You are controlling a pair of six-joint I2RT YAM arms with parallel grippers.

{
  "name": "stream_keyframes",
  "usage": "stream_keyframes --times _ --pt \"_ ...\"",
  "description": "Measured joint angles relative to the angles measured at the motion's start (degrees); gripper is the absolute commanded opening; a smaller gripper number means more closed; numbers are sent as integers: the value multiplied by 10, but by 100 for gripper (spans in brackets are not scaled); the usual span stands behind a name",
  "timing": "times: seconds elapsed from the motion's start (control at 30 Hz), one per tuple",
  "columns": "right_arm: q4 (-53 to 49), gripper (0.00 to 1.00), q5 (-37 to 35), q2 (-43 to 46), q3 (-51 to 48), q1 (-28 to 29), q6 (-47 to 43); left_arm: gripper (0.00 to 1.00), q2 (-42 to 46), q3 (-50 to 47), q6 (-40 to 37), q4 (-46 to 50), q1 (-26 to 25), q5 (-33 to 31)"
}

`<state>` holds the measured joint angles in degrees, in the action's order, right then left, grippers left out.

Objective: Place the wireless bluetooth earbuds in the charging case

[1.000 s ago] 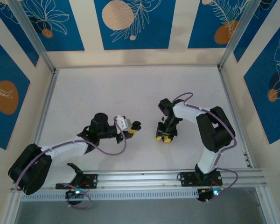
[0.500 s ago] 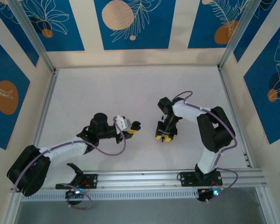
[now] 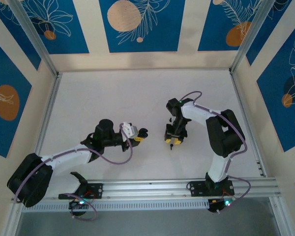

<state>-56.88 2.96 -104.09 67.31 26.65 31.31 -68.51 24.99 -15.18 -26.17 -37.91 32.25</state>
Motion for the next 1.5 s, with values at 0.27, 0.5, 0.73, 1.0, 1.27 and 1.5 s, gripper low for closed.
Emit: stream_keyframes --times 0.27,0.5,0.73,1.0,1.27,1.5 --pt "0 39 -5 -23 1 6 -11 24 2 0 0 5 0 -4" --pt "1 35 -11 -35 1 8 -16 25 2 0 0 5 0 -4" --pt "3 34 -11 -39 1 8 -16 25 2 0 0 7 0 -5" --pt "3 34 -13 -39 0 10 -15 25 6 0 0 14 0 -5" --pt "2 24 -28 -37 -3 14 -10 25 7 0 0 16 0 -8" --pt "10 20 -30 -20 -19 18 -4 24 10 0 0 18 0 -9"
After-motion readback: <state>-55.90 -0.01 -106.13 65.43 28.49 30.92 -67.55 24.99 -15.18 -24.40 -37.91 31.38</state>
